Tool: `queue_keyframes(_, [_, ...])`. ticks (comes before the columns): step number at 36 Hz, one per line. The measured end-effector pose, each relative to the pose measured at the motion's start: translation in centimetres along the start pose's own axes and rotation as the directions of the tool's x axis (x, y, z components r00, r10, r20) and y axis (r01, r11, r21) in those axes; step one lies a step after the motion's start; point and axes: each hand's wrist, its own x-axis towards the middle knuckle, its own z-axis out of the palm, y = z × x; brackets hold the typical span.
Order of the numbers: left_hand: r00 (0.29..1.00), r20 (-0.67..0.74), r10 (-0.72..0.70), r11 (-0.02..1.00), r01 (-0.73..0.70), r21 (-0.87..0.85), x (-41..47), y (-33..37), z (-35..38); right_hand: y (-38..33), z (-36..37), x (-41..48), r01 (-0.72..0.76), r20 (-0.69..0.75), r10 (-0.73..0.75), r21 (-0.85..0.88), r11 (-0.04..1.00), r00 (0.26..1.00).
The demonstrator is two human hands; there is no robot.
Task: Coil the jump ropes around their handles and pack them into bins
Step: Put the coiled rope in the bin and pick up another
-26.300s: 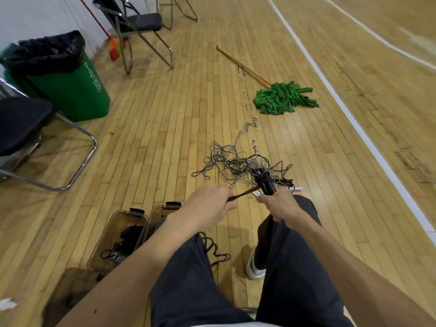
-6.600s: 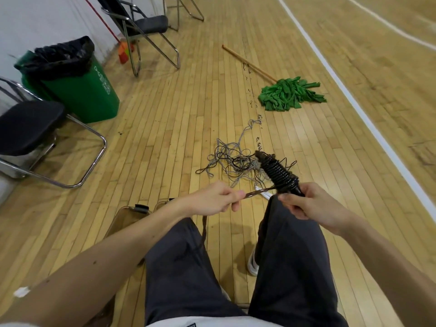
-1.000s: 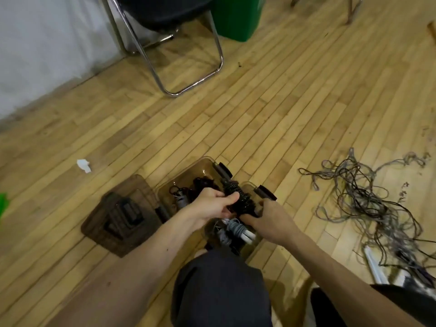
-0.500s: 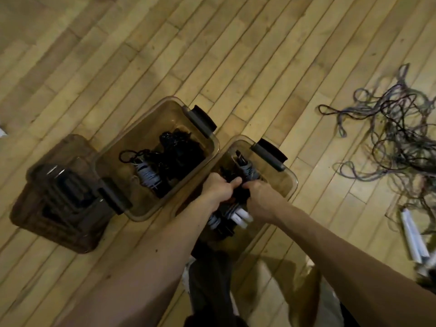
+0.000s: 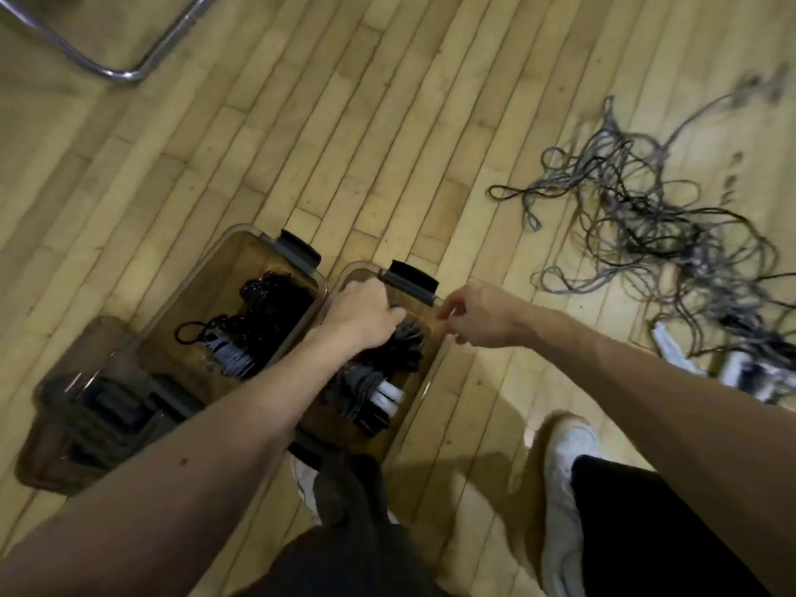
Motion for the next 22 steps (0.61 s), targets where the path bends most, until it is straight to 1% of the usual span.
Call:
queue_keyframes(2, [0.994,0.003,0.108,0.993,-0.107,-0.039,-1.1,4.4,-1.5,1.9,-4.0,-3.5,-0.024,-0.085,0.029,0.052,0.998,0.996])
queue_keyframes(3, [0.990,-0.006,0.144,0.987,-0.144,-0.069,-1.6,7.0,-2.0,3.2,-5.9,-5.5,-0.036,-0.135,0.053,0.123,0.992,0.989])
queue_keyframes(5, [0.979,-0.014,0.205,0.962,-0.204,-0.184,-2.6,12.5,-2.0,6.8,-9.0,-10.1,-0.051,-0.231,0.123,0.293,0.955,0.965])
queue_keyframes(8, [0.933,0.027,0.359,0.892,-0.334,-0.305,-4.8,21.1,-0.1,13.7,-11.4,-17.5,-0.065,-0.368,0.258,0.463,0.884,0.893])
queue_keyframes(9, [0.914,0.049,0.403,0.874,-0.368,-0.318,-5.8,24.0,1.2,16.5,-11.4,-19.8,-0.064,-0.395,0.312,0.529,0.846,0.864])
queue_keyframes(11, [0.886,0.119,0.449,0.862,-0.393,-0.321,-7.2,28.3,4.3,21.5,-10.2,-23.1,-0.058,-0.397,0.411,0.657,0.752,0.821])
queue_keyframes(14, [0.868,0.248,0.430,0.891,-0.363,-0.274,-7.6,32.5,10.7,28.5,-6.9,-25.1,-0.079,-0.336,0.504,0.767,0.637,0.796])
queue_keyframes(18, [0.885,0.355,0.300,0.947,-0.233,-0.222,-5.6,33.8,17.9,34.3,-2.2,-22.8,-0.224,-0.243,0.560,0.738,0.637,0.792])
queue_keyframes(20, [0.900,0.375,0.222,0.965,-0.149,-0.215,-4.0,34.0,21.5,36.9,-0.2,-20.3,-0.250,-0.220,0.561,0.726,0.640,0.798])
queue_keyframes(22, [0.916,0.370,0.152,0.976,-0.081,-0.200,-2.3,33.5,24.2,38.1,0.7,-18.1,-0.276,-0.231,0.560,0.685,0.675,0.796])
